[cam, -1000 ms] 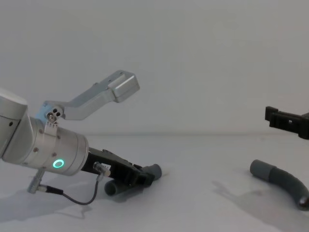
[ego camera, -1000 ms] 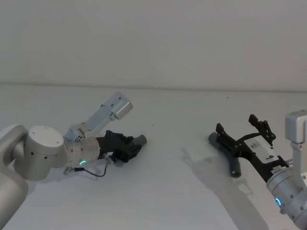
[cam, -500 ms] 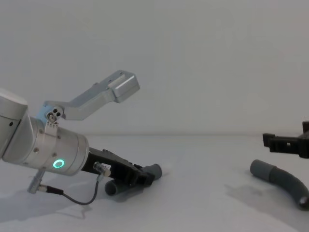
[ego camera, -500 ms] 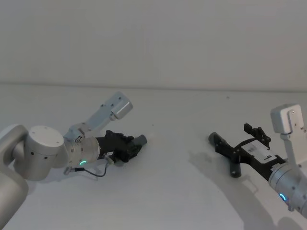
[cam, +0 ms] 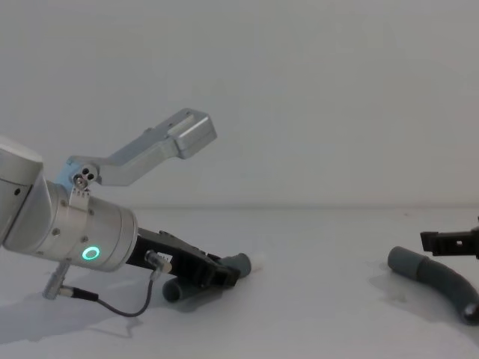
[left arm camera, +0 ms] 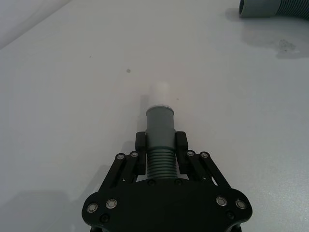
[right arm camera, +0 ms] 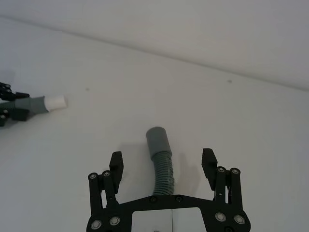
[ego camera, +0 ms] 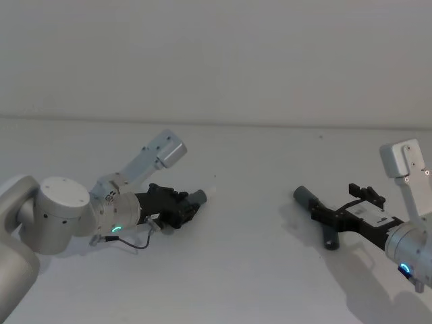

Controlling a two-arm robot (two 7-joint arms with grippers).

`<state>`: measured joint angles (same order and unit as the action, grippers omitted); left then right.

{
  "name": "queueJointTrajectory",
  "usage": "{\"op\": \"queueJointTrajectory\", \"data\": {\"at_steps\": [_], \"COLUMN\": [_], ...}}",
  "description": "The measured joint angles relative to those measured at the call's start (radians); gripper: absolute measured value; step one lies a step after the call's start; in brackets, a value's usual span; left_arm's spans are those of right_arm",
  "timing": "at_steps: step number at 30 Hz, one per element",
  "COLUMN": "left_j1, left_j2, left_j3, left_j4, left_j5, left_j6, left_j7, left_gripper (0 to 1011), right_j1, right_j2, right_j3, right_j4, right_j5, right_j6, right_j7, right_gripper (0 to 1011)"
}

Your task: Use both hands to pick up one end of the pipe from the table, align the ends, and insert them.

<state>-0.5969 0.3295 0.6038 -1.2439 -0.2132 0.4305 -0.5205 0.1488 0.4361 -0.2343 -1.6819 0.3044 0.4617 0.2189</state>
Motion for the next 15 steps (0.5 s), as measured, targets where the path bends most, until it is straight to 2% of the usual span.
{"op": "queueJointTrajectory", "data": {"at_steps": [7,15], "left_j1": [0.000,0.000], "left_j2": [0.000,0.000], "left_j3": [0.000,0.000], "left_j4": [0.000,0.000], "left_j5": [0.000,0.000], "left_j6": [0.000,0.000], "left_j7": [0.000,0.000], "left_gripper": [347,347], "right_j1": [0.033,0.071], "right_j2": [0.011,0.020], "right_j3": [-0.007,-0.035], "right_j4": [0.028,0.067], "right_j5": [-0.001,-0.018], "right_j6": [0.043,0.068], "right_j7": [0.026,0.059], "right_gripper": [1001,1001]}}
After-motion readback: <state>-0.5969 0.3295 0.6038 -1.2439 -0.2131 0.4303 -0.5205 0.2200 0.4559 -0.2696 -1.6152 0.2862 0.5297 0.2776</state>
